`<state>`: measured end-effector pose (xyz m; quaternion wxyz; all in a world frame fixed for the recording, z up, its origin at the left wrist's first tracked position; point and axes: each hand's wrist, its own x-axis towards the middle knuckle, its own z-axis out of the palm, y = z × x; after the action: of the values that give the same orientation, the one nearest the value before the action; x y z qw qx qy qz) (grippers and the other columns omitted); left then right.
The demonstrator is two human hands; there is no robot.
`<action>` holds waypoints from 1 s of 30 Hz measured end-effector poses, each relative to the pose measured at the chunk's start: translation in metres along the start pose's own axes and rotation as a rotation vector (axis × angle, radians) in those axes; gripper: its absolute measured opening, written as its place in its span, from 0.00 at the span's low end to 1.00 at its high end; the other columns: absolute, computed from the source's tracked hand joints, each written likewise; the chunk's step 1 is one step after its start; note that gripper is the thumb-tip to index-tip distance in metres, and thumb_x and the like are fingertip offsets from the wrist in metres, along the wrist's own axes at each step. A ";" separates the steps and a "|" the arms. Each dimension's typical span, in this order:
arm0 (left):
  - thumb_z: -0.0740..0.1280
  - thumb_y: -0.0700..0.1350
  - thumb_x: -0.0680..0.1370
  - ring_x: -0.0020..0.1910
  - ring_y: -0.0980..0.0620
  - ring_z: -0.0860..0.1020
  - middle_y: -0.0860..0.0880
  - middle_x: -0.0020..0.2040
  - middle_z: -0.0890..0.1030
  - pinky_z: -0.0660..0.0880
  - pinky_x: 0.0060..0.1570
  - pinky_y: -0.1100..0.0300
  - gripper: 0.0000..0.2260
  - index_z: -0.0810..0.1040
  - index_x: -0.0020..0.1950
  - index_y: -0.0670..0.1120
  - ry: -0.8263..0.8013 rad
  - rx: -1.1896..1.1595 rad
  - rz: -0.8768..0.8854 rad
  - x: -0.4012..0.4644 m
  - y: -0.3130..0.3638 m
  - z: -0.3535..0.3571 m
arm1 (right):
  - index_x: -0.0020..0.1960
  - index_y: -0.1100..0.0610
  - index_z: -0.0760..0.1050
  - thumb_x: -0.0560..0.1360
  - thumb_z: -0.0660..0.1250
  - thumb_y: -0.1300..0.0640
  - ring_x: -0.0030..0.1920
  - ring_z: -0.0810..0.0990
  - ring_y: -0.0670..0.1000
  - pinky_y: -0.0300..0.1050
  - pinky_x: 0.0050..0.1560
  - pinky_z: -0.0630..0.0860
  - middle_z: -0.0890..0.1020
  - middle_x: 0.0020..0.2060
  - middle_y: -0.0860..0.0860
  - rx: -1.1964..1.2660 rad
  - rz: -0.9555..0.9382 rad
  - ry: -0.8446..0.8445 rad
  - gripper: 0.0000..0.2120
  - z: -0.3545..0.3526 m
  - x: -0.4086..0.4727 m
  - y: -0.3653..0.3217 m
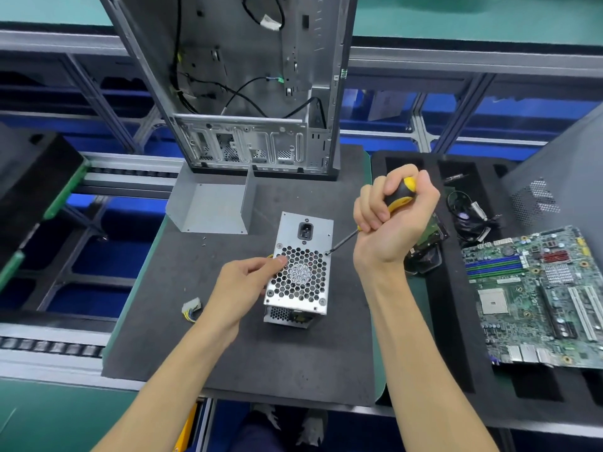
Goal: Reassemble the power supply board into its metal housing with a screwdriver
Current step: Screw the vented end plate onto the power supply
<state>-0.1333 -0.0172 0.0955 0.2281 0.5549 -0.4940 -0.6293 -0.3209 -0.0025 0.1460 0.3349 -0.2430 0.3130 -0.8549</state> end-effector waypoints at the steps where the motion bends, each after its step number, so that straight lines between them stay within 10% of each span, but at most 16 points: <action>1: 0.71 0.53 0.78 0.53 0.45 0.84 0.51 0.47 0.88 0.76 0.60 0.55 0.11 0.88 0.49 0.47 0.000 0.001 0.003 0.000 -0.001 0.001 | 0.36 0.56 0.65 0.82 0.51 0.52 0.23 0.53 0.48 0.39 0.25 0.53 0.59 0.23 0.47 -0.010 0.002 -0.005 0.17 -0.001 0.000 0.001; 30: 0.73 0.53 0.76 0.50 0.48 0.85 0.50 0.47 0.88 0.77 0.57 0.56 0.12 0.87 0.48 0.45 -0.012 -0.022 0.029 0.003 -0.005 -0.001 | 0.59 0.58 0.73 0.85 0.58 0.61 0.40 0.81 0.50 0.40 0.45 0.76 0.81 0.43 0.52 -0.518 0.026 -0.326 0.06 0.016 -0.018 -0.003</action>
<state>-0.1316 -0.0183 0.0899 0.2404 0.5414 -0.4964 -0.6345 -0.3003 0.0068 0.1549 0.3185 -0.4502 0.4659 -0.6919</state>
